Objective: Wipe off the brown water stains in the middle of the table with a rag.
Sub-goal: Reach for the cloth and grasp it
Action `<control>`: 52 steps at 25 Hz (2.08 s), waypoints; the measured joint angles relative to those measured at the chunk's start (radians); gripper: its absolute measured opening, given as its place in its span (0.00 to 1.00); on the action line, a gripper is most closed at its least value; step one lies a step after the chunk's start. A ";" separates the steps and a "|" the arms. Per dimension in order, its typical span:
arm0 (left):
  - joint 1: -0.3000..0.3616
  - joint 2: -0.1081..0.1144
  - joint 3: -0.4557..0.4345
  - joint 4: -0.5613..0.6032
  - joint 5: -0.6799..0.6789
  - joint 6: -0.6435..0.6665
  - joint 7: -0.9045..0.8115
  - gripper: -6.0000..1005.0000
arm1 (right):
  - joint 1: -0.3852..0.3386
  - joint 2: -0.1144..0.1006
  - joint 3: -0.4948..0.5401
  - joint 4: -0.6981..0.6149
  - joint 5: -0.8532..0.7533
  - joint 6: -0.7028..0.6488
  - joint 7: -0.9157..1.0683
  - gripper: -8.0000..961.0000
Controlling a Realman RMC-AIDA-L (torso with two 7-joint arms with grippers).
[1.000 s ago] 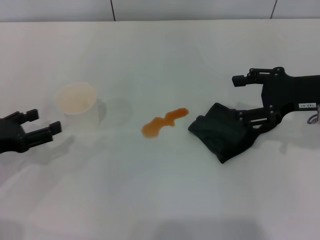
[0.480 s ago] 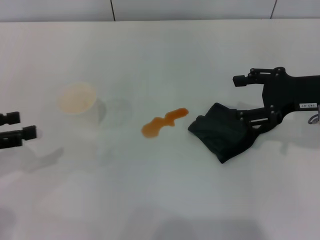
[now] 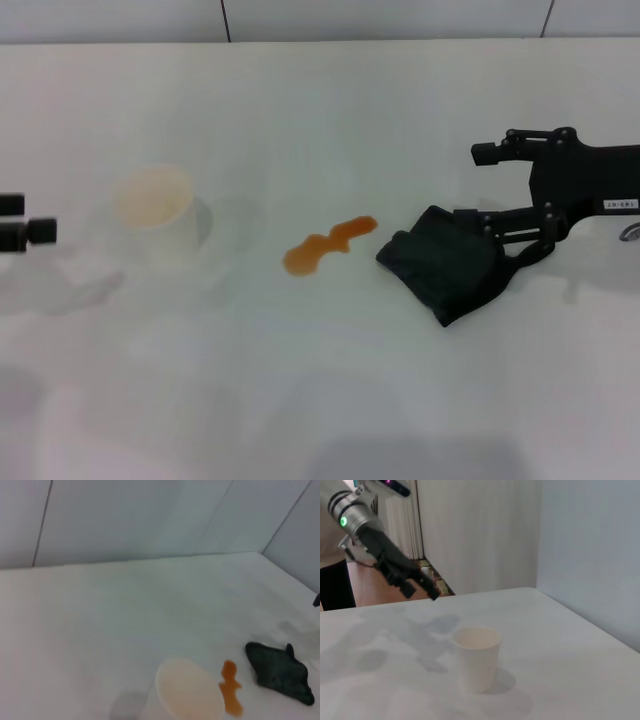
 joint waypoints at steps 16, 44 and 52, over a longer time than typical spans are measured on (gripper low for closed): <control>-0.207 -0.039 0.001 0.023 0.226 -0.061 0.101 0.88 | -0.003 0.003 -0.004 0.006 -0.007 0.006 -0.024 0.87; -0.270 -0.064 0.000 0.015 0.266 -0.113 0.113 0.88 | 0.027 0.003 -0.096 0.012 -0.077 0.026 -0.028 0.87; -0.277 -0.064 0.000 0.015 0.266 -0.113 0.110 0.88 | 0.055 0.005 -0.197 -0.094 -0.214 0.060 0.094 0.87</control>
